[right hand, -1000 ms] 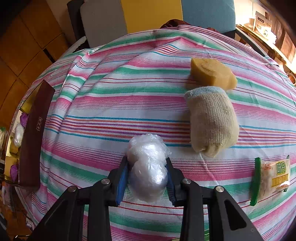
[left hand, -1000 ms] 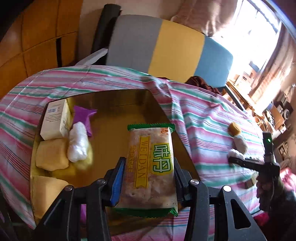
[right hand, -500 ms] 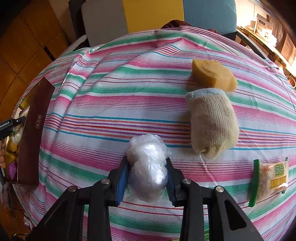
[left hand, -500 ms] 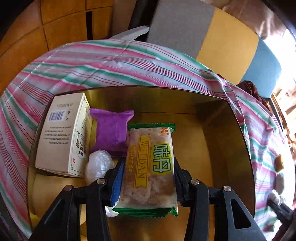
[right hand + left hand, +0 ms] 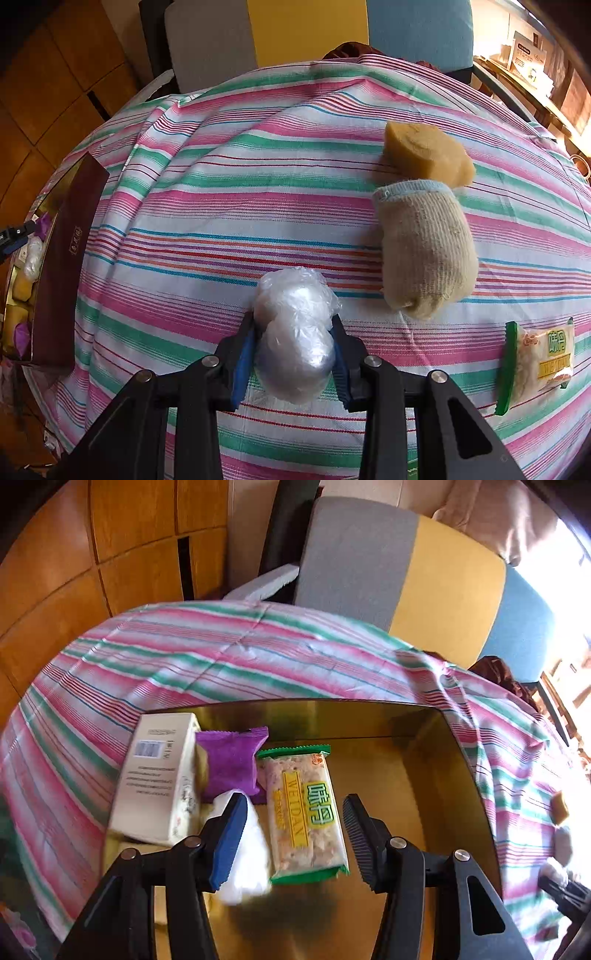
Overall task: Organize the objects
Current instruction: 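Carry the WEIDAN pack into the gold tin and release it while the right gripper holds the plastic ball, then carry the clear plastic ball into the gold tin and release it with the right gripper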
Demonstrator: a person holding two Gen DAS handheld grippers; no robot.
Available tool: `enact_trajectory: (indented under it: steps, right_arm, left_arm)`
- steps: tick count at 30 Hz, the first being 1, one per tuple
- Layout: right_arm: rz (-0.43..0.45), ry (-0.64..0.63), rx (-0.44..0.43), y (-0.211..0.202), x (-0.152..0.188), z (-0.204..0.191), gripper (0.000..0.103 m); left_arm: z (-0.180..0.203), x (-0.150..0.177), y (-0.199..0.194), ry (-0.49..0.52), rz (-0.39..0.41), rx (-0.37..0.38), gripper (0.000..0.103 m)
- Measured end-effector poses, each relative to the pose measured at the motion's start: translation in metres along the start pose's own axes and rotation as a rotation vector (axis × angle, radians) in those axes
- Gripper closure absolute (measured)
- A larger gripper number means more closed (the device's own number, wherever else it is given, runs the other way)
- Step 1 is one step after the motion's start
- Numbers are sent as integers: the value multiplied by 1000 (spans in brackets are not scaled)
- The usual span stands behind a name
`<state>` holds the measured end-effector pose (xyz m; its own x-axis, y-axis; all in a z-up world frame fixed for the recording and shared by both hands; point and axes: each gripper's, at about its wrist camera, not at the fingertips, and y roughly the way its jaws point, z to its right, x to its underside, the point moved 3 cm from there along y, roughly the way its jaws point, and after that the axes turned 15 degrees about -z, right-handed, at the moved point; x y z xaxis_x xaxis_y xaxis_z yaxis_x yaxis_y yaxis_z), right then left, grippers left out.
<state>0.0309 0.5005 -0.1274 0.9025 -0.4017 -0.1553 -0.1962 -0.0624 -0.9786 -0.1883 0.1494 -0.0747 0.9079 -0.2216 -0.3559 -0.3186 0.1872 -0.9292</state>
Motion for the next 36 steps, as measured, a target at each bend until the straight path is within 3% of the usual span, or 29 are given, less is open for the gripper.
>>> enact_trajectory:
  steps: [9, 16, 20, 28, 32, 36]
  right_arm:
    - [24, -9, 64, 1, -1, -6, 67]
    - [7, 28, 92, 0, -2, -10, 67]
    - [27, 70, 32, -14, -2, -21, 68]
    - [118, -135, -136, -62, -3, -135, 68]
    - [75, -283, -212, -55, -3, -216, 68]
    - [-9, -379, -233, -26, -3, -286, 68]
  left_arm:
    - [-4, 58, -75, 76, 161, -15, 43]
    - [-11, 93, -94, 90, 188, -2, 42]
    - [-18, 105, -92, 85, 176, 4, 42]
    - [-46, 118, -88, 13, 156, 20, 42]
    - [-68, 123, -92, -17, 174, -9, 42]
    - [-89, 130, -90, -61, 164, -10, 42]
